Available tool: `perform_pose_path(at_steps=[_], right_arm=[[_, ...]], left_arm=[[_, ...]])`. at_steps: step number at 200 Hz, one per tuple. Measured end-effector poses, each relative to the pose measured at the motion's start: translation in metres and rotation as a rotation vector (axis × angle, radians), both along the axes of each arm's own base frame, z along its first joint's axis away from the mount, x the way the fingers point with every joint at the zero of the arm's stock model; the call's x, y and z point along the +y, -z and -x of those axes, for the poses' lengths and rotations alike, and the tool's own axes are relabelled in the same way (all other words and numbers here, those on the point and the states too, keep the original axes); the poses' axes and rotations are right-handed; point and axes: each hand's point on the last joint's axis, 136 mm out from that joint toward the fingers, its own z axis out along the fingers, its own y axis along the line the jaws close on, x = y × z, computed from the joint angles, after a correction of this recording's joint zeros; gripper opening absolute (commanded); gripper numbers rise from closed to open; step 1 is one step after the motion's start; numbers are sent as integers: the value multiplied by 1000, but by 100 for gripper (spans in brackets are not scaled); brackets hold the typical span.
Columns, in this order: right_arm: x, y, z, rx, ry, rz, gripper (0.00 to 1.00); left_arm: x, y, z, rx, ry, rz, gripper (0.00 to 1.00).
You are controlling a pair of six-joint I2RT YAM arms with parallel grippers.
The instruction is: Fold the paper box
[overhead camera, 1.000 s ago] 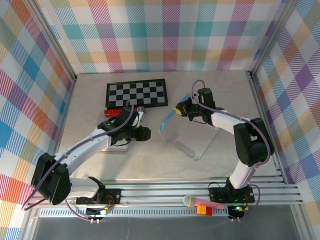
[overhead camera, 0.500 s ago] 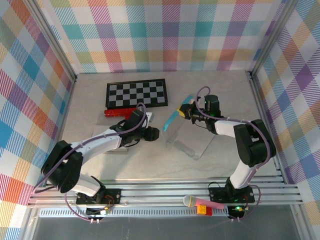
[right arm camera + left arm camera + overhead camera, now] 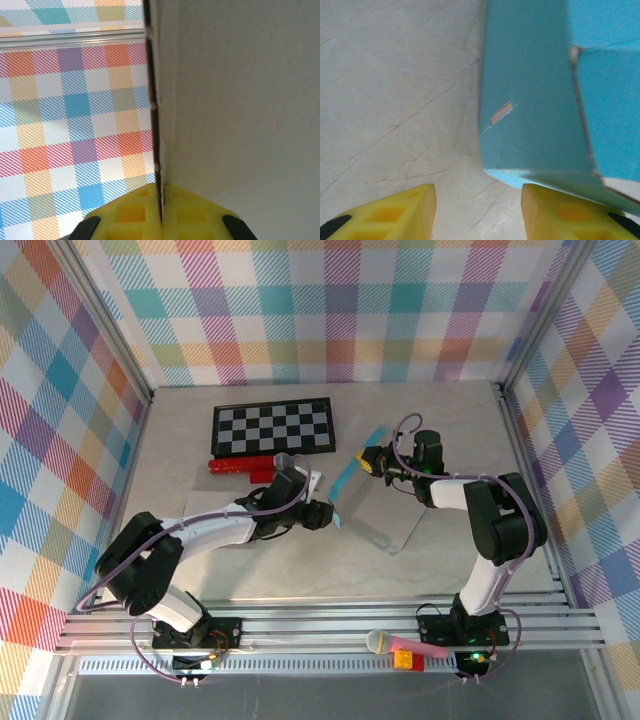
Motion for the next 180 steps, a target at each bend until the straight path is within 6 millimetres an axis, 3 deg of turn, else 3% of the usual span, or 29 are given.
perform_pose_path(at_steps=[33, 98, 180], right_arm=[[0, 0, 1, 3, -9, -2, 0], [-2, 1, 1, 8, -8, 0, 0], [-2, -2, -3, 3, 4, -3, 0]], left_arm=[[-10, 7, 3, -6, 24, -14, 48], [-15, 7, -3, -22, 34, -30, 37], [-33, -21, -10, -86, 86, -29, 35]])
